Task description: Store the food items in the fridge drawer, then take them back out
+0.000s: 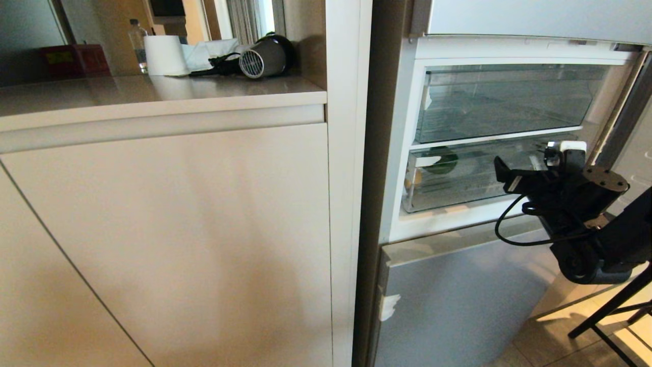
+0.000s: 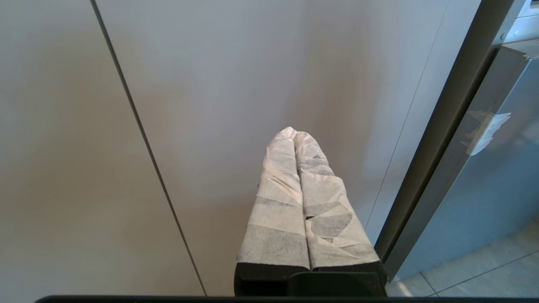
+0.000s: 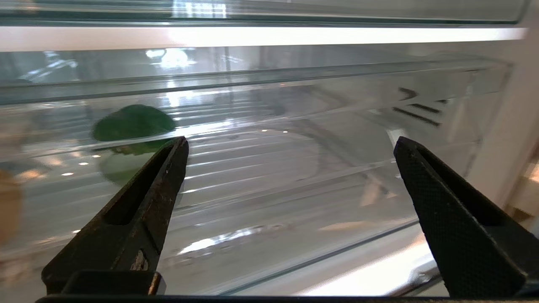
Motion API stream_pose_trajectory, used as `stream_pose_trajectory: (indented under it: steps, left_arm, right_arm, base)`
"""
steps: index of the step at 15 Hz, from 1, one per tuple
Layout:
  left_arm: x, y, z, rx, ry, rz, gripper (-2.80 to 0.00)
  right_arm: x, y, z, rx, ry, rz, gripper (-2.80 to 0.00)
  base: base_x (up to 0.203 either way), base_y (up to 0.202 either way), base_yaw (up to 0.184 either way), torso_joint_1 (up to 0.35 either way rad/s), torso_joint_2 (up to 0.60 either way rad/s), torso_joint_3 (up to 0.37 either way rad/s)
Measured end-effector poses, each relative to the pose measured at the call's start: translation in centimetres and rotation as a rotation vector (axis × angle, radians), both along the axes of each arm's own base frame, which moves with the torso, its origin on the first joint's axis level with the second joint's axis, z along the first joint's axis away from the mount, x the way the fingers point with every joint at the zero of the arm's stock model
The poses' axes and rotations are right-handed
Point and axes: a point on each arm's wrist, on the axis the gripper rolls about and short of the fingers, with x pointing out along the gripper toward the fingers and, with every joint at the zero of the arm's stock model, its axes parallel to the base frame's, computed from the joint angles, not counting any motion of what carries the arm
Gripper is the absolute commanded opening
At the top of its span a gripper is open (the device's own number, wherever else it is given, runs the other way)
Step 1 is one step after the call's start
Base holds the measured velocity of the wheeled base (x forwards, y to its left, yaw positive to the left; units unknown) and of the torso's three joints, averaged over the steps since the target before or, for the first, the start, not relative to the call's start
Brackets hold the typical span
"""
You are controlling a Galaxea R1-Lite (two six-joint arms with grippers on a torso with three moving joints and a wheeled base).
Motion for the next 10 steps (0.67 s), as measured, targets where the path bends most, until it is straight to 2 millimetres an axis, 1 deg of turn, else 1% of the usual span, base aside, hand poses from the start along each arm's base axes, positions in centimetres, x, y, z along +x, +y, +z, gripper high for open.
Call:
stream_pose_trajectory:
  steps: [6,10]
  left_arm:
    - [0.0,0.0,0.0,0.0,0.0,0.0,-2.8]
    - [0.0,0.0,0.0,0.0,0.0,0.0,-2.8]
  right_arm:
    - [-0.4,-0.8,0.2,0.0,0.0,-0.023,0.0]
    - [-1.2,-1.0,1.0,0.001,-0.013,-0.033,0.0]
  base:
    - [0.0,0.0,0.0,0.0,0.0,0.0]
    - [0.0,0.0,0.0,0.0,0.0,0.0]
